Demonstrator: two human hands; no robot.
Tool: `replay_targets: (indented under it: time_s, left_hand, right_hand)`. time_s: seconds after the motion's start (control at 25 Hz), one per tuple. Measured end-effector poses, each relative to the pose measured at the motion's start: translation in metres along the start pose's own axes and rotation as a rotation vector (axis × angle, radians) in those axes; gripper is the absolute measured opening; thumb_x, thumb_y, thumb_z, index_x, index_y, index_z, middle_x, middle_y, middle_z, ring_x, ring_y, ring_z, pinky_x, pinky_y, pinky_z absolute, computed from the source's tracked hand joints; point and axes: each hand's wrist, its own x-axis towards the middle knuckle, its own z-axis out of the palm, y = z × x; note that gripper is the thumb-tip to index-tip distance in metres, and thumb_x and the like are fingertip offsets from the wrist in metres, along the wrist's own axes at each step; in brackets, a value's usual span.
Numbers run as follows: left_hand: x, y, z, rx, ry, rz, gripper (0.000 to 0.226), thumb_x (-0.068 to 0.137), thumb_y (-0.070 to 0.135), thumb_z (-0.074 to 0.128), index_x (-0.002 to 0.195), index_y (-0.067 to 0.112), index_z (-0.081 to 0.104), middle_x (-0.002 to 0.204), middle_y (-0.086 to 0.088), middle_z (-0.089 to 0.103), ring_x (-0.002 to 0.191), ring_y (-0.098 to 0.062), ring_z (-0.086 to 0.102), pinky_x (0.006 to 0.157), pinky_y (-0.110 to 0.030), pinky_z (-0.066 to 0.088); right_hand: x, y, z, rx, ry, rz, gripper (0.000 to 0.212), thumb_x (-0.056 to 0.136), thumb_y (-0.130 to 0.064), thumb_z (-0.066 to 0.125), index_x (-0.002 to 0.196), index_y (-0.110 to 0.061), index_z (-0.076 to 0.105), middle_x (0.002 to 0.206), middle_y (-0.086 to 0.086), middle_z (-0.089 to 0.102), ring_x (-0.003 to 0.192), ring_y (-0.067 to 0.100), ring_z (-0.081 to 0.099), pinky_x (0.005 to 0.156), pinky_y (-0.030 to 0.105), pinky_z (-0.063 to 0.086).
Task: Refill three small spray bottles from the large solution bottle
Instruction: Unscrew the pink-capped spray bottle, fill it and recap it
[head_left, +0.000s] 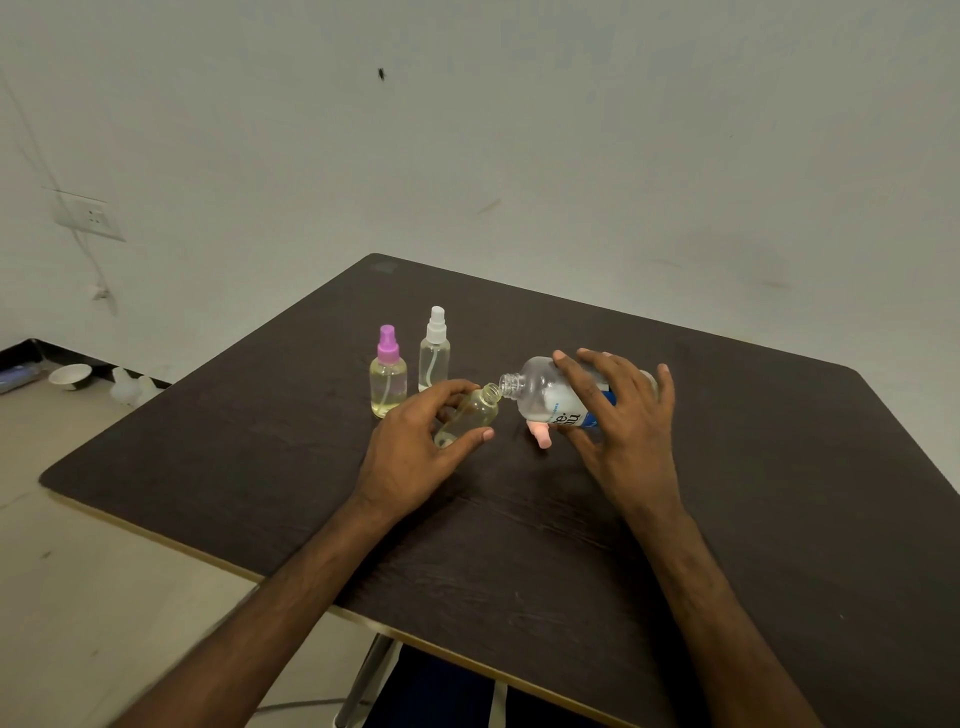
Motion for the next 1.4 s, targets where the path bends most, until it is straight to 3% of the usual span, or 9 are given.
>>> replay_targets:
  time_s: [1.08, 1.4]
  left_hand:
    - [0.0002, -0.0003, 0.0010, 0.001, -0.015, 0.000, 0.051, 0.079, 0.046, 0.080, 0.124, 0.030, 0.063, 0.109, 0.016, 0.070, 0.095, -0.003, 0.066, 0.081, -0.033, 0.059]
    - [0.0001, -0.0021, 0.0003, -0.001, -0.018, -0.001, 0.051, 0.079, 0.047, 0.079, 0.124, 0.029, 0.063, 0.108, 0.016, 0.070, 0.095, -0.003, 0.066, 0.081, -0.034, 0.059]
  right_hand:
    - [0.0062, -0.0042, -0.0072, -0.093, 0.033, -0.031, 0.085, 0.073, -0.016, 0.084, 0.143, -0.034, 0.040, 0.144, 0.010, 0.049, 0.135, 0.028, 0.039, 0.114, 0.063, 0.005]
    - [0.0072, -0.0044, -0.0074, -0.114, 0.025, -0.040, 0.089, 0.071, -0.012, 0.085, 0.144, -0.035, 0.038, 0.144, 0.010, 0.049, 0.136, 0.027, 0.038, 0.114, 0.064, 0.006]
